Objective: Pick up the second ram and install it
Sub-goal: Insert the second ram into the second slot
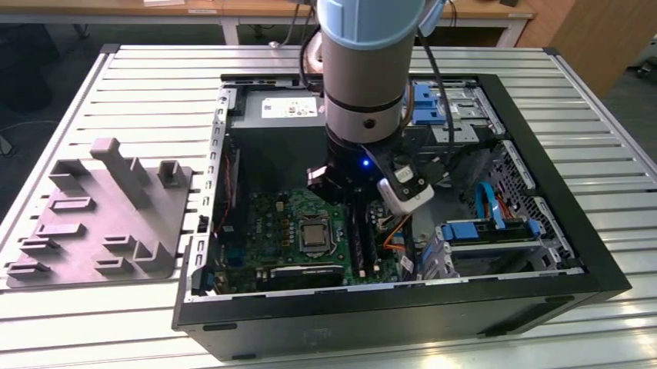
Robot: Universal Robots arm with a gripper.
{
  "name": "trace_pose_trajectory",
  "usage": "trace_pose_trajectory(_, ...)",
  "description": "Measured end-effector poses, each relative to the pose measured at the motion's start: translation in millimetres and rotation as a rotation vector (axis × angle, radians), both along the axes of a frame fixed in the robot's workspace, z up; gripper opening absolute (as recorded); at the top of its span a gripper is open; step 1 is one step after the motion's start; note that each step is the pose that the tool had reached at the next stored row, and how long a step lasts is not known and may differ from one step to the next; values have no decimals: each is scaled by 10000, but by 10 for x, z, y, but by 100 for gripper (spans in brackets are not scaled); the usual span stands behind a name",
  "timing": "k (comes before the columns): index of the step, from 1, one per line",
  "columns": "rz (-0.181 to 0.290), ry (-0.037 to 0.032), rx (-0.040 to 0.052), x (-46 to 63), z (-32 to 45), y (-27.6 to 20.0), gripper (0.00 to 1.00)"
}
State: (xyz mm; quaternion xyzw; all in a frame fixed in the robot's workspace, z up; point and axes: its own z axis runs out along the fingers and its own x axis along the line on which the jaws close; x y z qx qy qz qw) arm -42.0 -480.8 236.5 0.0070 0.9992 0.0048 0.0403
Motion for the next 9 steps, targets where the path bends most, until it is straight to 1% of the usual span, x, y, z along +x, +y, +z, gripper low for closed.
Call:
trace_pose_trajectory(1, 0, 0, -3, 0, 10, 0, 25)
trace_pose_trajectory(9, 0, 1, -22, 1, 11, 0, 25)
